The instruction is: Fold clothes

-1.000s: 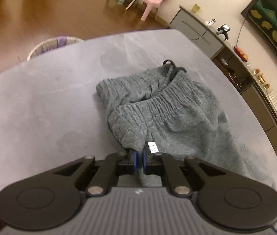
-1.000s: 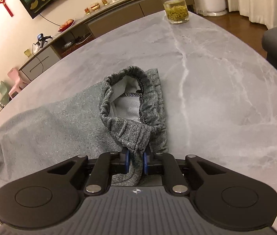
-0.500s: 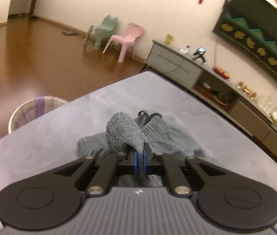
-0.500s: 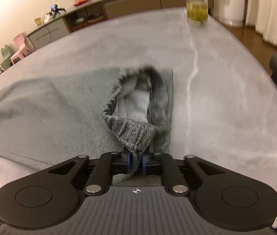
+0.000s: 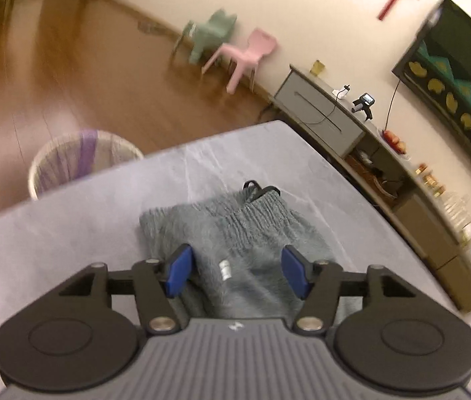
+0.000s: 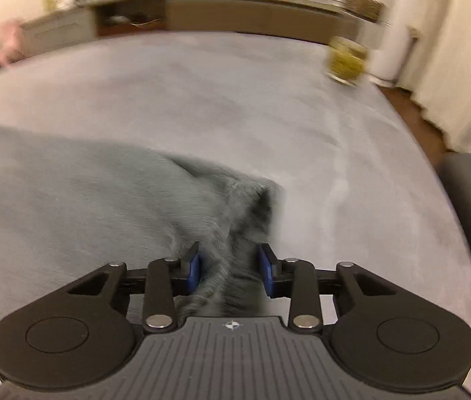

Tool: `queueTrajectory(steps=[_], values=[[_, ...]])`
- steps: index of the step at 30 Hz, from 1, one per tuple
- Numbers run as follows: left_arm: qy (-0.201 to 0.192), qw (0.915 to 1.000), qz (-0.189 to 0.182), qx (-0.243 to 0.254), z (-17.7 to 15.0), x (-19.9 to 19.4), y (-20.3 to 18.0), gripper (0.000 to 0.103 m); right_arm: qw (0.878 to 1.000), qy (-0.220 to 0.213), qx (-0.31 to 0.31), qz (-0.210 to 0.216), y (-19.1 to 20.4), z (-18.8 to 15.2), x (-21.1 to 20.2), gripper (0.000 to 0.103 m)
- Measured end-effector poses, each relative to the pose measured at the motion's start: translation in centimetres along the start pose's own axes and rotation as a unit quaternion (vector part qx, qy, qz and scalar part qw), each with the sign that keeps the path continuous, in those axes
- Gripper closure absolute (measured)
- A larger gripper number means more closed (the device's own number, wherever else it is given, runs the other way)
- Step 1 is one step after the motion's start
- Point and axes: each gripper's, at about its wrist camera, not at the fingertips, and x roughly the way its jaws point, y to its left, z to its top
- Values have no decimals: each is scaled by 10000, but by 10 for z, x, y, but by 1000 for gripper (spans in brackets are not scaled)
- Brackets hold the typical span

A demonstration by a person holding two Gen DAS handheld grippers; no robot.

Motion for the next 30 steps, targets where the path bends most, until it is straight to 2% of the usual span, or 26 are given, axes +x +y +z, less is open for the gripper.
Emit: queueTrajectory(steps=[3, 5, 6, 9, 11, 13, 15, 16, 18, 20, 21, 24, 27, 30], values=[[-473, 9988, 23, -138, 12, -18, 8, 43, 9994, -77, 223, -252, -7, 3, -11, 63], [-740, 9967, 50, 338, 19, -23, -9, 43, 9982, -338, 130, -482, 3, 8, -27, 63], [-728, 9949, 91, 693, 22, -18, -23, 43, 9975, -527, 68, -466, 11, 13, -37, 63], [-213, 9876, 321, 1522, 29, 25, -65, 43, 9950, -960, -171, -207, 47, 30, -59, 59], [87, 9790, 578, 1953, 28, 59, -86, 44, 9954, -906, -272, 168, 72, 36, -52, 57], [367, 9729, 706, 2172, 20, 90, -91, 45, 9964, -650, -284, 454, 88, 37, -33, 57], [556, 9655, 789, 2420, 14, 115, -95, 62, 9981, -158, -334, 491, 98, 29, -4, 57], [520, 9634, 801, 2504, 14, 119, -93, 79, 9981, 1, -420, 461, 100, 26, 5, 58], [275, 9781, 825, 1889, 35, 117, -75, 87, 9983, 128, -474, 314, 96, 25, 15, 58], [61, 9933, 598, 989, 61, 112, -48, 90, 9986, 153, -325, 387, 84, 25, 22, 55], [56, 9967, 440, 676, 69, 109, -37, 90, 9988, 171, -206, 404, 79, 27, 25, 56], [131, 9986, 85, 507, 76, 105, -26, 86, 9994, 147, -83, 294, 71, 27, 28, 56], [-7, 9935, 174, 1123, 69, 88, -50, 77, 9993, 122, 28, 350, 67, 27, 27, 56], [-18, 9796, -199, 2000, 46, 71, -85, 74, 9975, -261, 496, 426, 52, 32, 16, 56]])
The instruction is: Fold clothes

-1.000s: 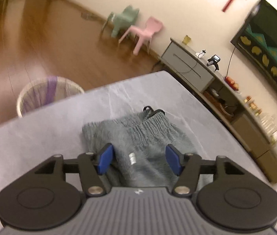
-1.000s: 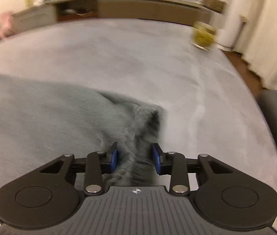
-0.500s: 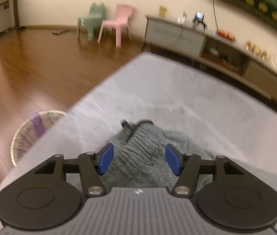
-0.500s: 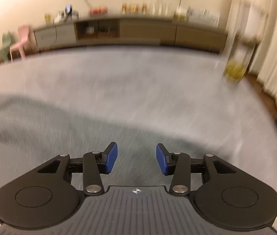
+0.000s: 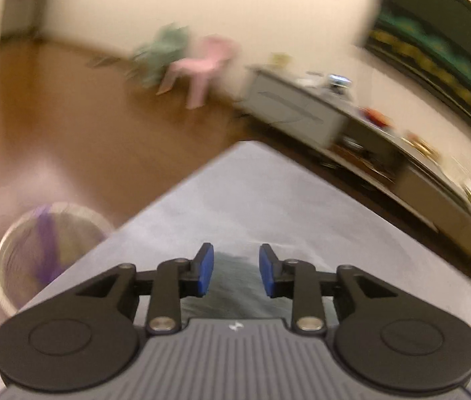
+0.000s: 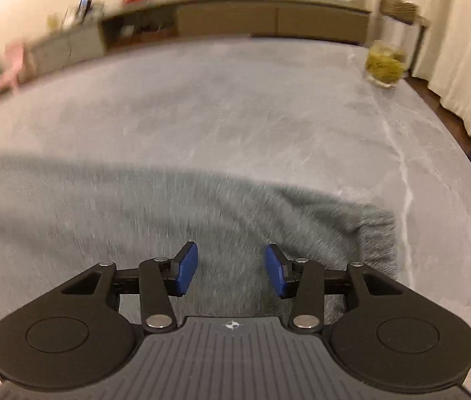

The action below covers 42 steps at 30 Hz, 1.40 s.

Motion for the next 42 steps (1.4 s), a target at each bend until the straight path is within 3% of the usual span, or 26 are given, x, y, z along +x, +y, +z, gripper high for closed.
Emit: queueTrajectory(steps=[3, 4, 5, 7, 9, 10, 11, 13, 14, 18, 20, 22, 25, 32, 34, 36, 39, 42], values=[[533, 9968, -44, 597, -17, 22, -20, 72, 9990, -290, 304, -179, -11, 4, -2, 56], [699, 9946, 197, 746, -24, 34, -21, 73, 9988, -263, 349, -242, -15, 4, 1, 56], [735, 9940, 416, 698, -26, 41, -16, 85, 9986, -151, 340, -366, -19, 2, 7, 56], [739, 9929, 800, 487, -26, 51, -3, 96, 9970, 97, 307, -698, -28, -1, 22, 60], [516, 9952, 835, 28, -16, 38, 9, 96, 9957, 99, 367, -850, -36, 1, 27, 73], [316, 9964, 784, -91, -10, 20, 11, 83, 9948, 97, 376, -938, -38, 1, 28, 81], [99, 9971, 729, -189, -4, 0, 13, 67, 9938, 93, 364, -1042, -38, 0, 27, 81], [-202, 9978, 556, -283, -4, -39, 13, 54, 9916, 86, 339, -1248, -39, -1, 26, 81], [-178, 9980, 481, -358, -7, -51, 14, 53, 9907, 75, 334, -1317, -40, -1, 25, 78], [464, 9942, 251, -935, -41, -69, 36, 51, 9941, -178, 243, -1046, -23, 0, 9, 63], [857, 9883, 45, -1262, -54, -61, 46, 51, 9964, -265, 99, -800, -8, 0, 0, 53], [1039, 9805, -143, -1661, -59, -51, 52, 50, 9981, -266, -115, -549, 11, 0, -4, 51], [1115, 9665, -380, -2281, -60, -37, 59, 37, 9987, -89, -456, -204, 30, -4, -1, 45], [976, 9513, -314, -2907, -59, -20, 65, 42, 9964, 359, -757, -143, 39, -13, 9, 45], [703, 9461, -420, -3133, -59, -40, 73, 42, 9965, 365, -737, -144, 37, -13, 8, 45], [509, 9377, -784, -3345, -64, -54, 79, 41, 9964, 385, -742, -130, 37, -13, 9, 45], [1008, 9343, -1040, -3257, -70, -35, 73, 40, 9955, 442, -824, -121, 42, -14, 11, 45], [1148, 9333, -1023, -3245, -68, -12, 74, 40, 9946, 437, -936, -117, 50, -13, 17, 43]])
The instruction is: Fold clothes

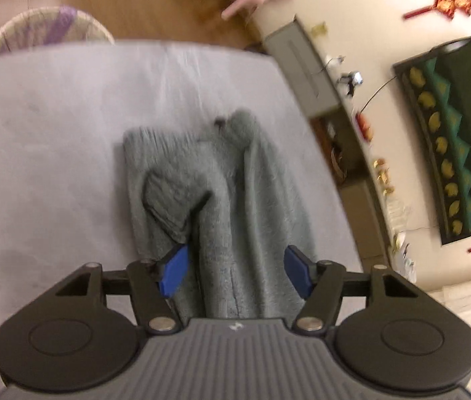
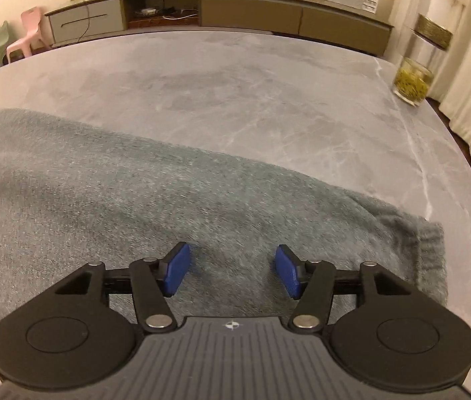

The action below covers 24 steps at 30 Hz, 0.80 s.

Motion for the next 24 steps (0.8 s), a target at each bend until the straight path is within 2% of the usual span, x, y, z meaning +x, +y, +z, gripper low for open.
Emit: queueTrajectory(steps=[1, 2, 3, 4, 5, 6, 7, 8, 10, 12, 13, 14, 15, 16, 17, 18, 19, 20, 21, 22, 23, 24], values=[[29, 10000, 23, -5, 3, 7, 1, 40, 10000, -4, -27, -4, 2, 1, 1, 43], [58, 10000, 45, -11, 7, 14, 1, 45, 10000, -3, -36, -1, 2, 0, 1, 43], [16, 9999, 79, 96, 10, 19, 1, 58, 10000, 3, -22, 19, 1, 0, 0, 43], [-140, 9990, 29, 434, 9, 15, -6, 88, 10000, 13, 6, 47, -1, -1, 0, 43], [-324, 9960, -47, 832, 7, 9, -16, 99, 10000, 23, 34, 74, -3, -2, -1, 43], [-700, 9850, -365, 1534, 2, -7, -34, 99, 9999, 32, 56, 97, -4, -2, -1, 43], [-1169, 9608, -790, 2386, -9, -28, -51, 98, 9999, 40, 67, 112, -5, -2, -2, 43], [-1302, 9503, -868, 2690, -15, -38, -52, 99, 9999, 46, 66, 119, -5, -3, -2, 42], [-1359, 9420, -808, 2959, -22, -51, -43, 95, 9999, 56, 52, 120, -6, -4, -3, 41], [-1033, 9691, -195, 2231, -5, -35, -14, 88, 9999, 66, 30, 124, -7, -5, -3, 41], [-915, 9780, 48, 1876, 5, -29, 1, 87, 9999, 70, 8, 119, -6, -5, -3, 39], [-860, 9839, 57, 1565, 10, -26, 11, 76, 9999, 72, -24, 109, -6, -5, -3, 38], [-823, 9885, -6, 1268, 15, -25, 19, 67, 9999, 74, -52, 108, -5, -5, -3, 37], [-816, 9912, 21, 1043, 18, -23, 25, 51, 9999, 74, -75, 106, -5, -5, -3, 37], [-819, 9931, 77, 840, 19, -23, 30, 43, 9999, 73, -94, 100, -5, -6, -4, 36], [-782, 9944, 114, 698, 21, -19, 33, 40, 9999, 72, -112, 93, -4, -7, -4, 36], [-734, 9949, 147, 676, 23, -14, 31, 33, 9999, 74, -120, 94, -4, -7, -5, 35], [-687, 9951, 179, 684, 24, -8, 29, 26, 9998, 78, -117, 103, -5, -8, -5, 35], [-694, 9935, 288, 854, 25, -2, 24, 24, 9998, 83, -113, 113, -5, -9, -6, 34], [-718, 9907, 421, 1073, 25, 5, 18, 31, 9998, 87, -109, 123, -6, -10, -6, 34], [-824, 9859, 665, 1293, 16, 8, 13, 81, 9998, 91, -106, 132, -6, -11, -7, 34], [-935, 9794, 990, 1492, 13, 10, 14, 91, 9998, 100, -85, 149, -8, -11, -7, 34]])
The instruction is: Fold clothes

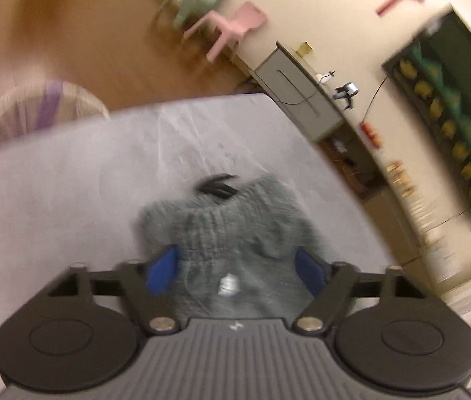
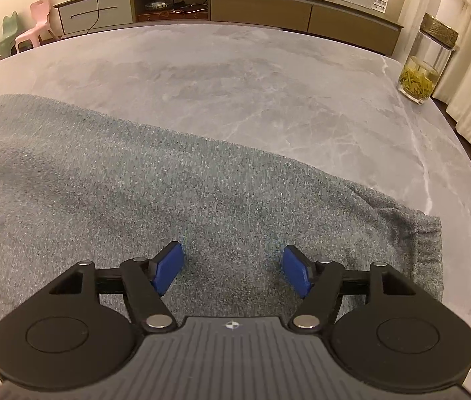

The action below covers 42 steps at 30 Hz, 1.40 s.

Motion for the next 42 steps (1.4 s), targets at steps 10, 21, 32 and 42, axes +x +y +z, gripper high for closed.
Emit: queueTrajectory(steps=[10, 21, 32, 42], values=[[-945, 9938, 374, 443, -10, -67, -28, 73, 9979, -202, 607, -35, -28, -3, -13, 34], [649, 9685, 531, 2345, -41, 49, -114, 73, 9992, -392, 80, -81, 11, 29, 20, 42], [269, 9567, 417, 2867, -54, 19, -149, 72, 9951, -550, 678, -468, 3, 45, 10, 49], [681, 9292, 539, 3593, -70, 97, -204, 70, 9631, -789, -2111, 1470, 246, 22, 20, 53]])
